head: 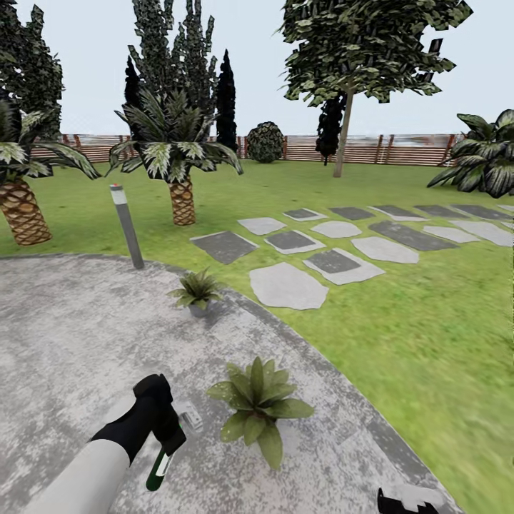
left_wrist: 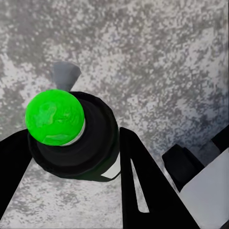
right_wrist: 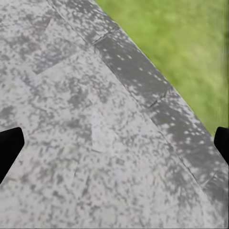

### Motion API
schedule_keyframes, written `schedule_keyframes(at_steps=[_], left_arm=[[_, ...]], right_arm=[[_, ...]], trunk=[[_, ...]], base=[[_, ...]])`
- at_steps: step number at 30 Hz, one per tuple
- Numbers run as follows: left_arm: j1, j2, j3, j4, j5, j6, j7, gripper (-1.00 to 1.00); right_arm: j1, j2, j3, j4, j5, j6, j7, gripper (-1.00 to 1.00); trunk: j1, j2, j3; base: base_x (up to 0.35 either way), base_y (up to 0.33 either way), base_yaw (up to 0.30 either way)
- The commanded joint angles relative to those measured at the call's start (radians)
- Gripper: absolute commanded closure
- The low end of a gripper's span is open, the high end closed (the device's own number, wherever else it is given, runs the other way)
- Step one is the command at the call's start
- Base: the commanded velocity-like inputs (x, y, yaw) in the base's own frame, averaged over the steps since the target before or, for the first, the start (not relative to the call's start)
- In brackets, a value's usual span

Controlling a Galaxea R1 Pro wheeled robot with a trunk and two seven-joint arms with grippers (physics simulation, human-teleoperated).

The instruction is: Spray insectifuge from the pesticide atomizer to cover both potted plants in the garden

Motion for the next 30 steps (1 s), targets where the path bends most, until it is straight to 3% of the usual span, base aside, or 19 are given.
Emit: schedule_keyframes(at_steps=[1,5,15,25,30], left_arm=[[-0.001,0.000,-0.003,-0.002,-0.006,0.007,-0.008,1.00],[-0.001,0.001,-0.006,0.007,-0.006,0.007,-0.008,1.00],[0.001,0.001,-0.009,0.012,-0.006,0.006,-0.008,1.00],[0.000,0.000,-0.009,0.011,-0.006,0.006,-0.009,1.00],[0.000,0.000,-0.007,0.011,-0.006,0.006,-0.008,1.00]], right_arm=[[0.000,0.001,0.009,0.000,-0.010,-0.002,-0.002,-1.00],[0.000,0.002,0.009,0.000,-0.010,-0.002,-0.003,-1.00],[0.000,0.003,0.006,-0.003,-0.013,-0.002,-0.003,-1.00],[0.000,0.005,0.007,-0.004,-0.012,-0.002,-0.003,-1.00],[0.000,0.005,0.006,-0.004,-0.011,-0.002,-0.003,-1.00]], trunk=[[0.000,0.000,-0.001],[0.000,0.000,-0.001],[0.000,0.000,-0.012],[0.000,0.000,-0.013],[0.000,0.000,-0.013]], base=[[0.084,-0.311,0.000],[0.087,-0.237,0.011],[0.005,-0.011,0.084],[-0.003,-0.005,-0.043],[-0.134,-0.187,-0.004]])
